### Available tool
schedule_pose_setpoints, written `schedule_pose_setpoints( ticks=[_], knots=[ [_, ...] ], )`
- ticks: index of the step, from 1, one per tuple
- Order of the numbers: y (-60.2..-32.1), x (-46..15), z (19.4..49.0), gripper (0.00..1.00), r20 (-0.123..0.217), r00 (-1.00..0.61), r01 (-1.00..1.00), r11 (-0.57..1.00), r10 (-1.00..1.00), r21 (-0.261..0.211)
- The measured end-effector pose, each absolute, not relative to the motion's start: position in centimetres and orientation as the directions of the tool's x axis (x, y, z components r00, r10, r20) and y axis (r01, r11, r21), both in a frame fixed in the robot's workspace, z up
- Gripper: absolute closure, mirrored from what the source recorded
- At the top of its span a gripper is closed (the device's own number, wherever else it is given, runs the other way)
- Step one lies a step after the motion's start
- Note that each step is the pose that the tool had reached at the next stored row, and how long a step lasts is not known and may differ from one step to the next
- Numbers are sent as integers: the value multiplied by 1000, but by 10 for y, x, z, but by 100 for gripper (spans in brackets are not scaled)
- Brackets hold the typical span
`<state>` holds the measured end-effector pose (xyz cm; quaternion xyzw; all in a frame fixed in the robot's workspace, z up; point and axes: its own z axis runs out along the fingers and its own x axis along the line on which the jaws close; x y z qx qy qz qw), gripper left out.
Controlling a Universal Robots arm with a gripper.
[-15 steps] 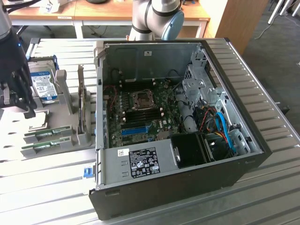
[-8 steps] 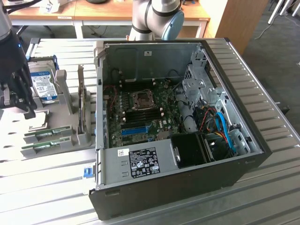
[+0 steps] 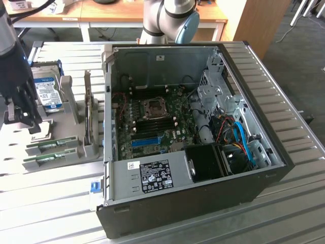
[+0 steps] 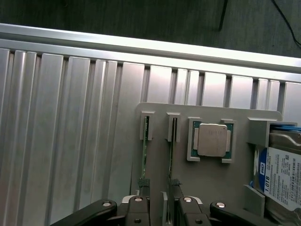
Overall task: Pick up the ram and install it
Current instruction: 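Pick up the ram and move it above insertion slot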
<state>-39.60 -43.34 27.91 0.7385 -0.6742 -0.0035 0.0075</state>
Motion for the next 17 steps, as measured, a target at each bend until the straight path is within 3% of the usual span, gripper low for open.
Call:
schedule_pose_setpoints(
  ticks=[17],
  knots=[
    [-436, -396, 248, 70, 5, 91, -996, -91, -996, 16]
  ],
)
